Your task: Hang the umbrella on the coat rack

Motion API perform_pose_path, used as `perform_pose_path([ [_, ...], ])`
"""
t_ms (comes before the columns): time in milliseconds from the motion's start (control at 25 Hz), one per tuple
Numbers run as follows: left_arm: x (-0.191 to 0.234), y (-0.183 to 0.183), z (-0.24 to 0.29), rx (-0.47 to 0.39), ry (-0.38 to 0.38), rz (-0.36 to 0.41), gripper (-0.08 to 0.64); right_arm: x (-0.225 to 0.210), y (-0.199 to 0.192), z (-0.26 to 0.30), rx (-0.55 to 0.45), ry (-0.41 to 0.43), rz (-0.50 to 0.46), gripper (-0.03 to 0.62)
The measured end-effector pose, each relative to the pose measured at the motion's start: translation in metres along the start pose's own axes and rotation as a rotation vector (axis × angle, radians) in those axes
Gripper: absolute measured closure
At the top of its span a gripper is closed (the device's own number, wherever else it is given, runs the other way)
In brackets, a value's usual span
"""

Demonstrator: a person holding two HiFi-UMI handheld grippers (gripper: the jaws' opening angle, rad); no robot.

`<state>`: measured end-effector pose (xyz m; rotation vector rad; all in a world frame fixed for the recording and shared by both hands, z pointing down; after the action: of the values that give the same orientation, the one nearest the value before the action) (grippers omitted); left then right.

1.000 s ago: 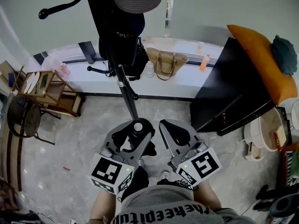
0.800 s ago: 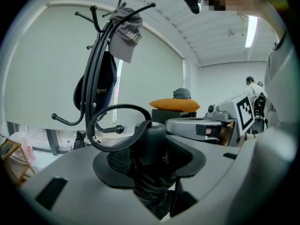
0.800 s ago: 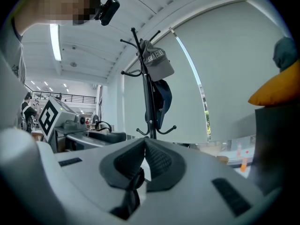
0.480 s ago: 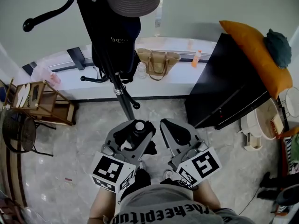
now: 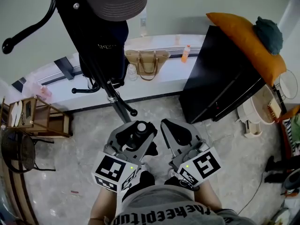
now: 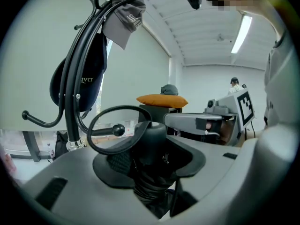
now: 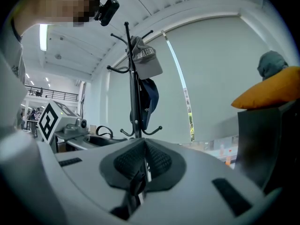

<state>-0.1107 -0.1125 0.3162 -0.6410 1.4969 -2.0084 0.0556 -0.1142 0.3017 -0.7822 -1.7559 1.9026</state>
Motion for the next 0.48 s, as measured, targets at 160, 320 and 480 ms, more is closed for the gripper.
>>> perform_pose_path([
  [160, 0.005, -0.001, 0.008, 0.015, -0.054, 0.012, 0.35, 0.0, -0.002, 0.0, -0.005, -0.049, 0.004, 0.58],
  [320, 0.01, -0.003, 0.015, 0.029, -0.104, 0.025, 0.35, 0.001, -0.005, 0.0, -0.001, -0.096, 0.011, 0.58],
  [480, 0.013, -0.006, 0.023, 0.044, -0.152, 0.029, 0.35, 0.001, -0.007, -0.003, 0.011, -0.145, 0.019, 0.58],
])
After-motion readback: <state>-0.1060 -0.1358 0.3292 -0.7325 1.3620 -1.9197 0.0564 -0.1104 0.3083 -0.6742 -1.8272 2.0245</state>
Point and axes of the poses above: the fingertips, and each gripper's own axes: z forward along the fingers, x to its left, y out of its top, the point moved 9 cm from there along -z, backward along the fingers, and after that the axes turned 2 degrees about z, right-handed, at the moved point
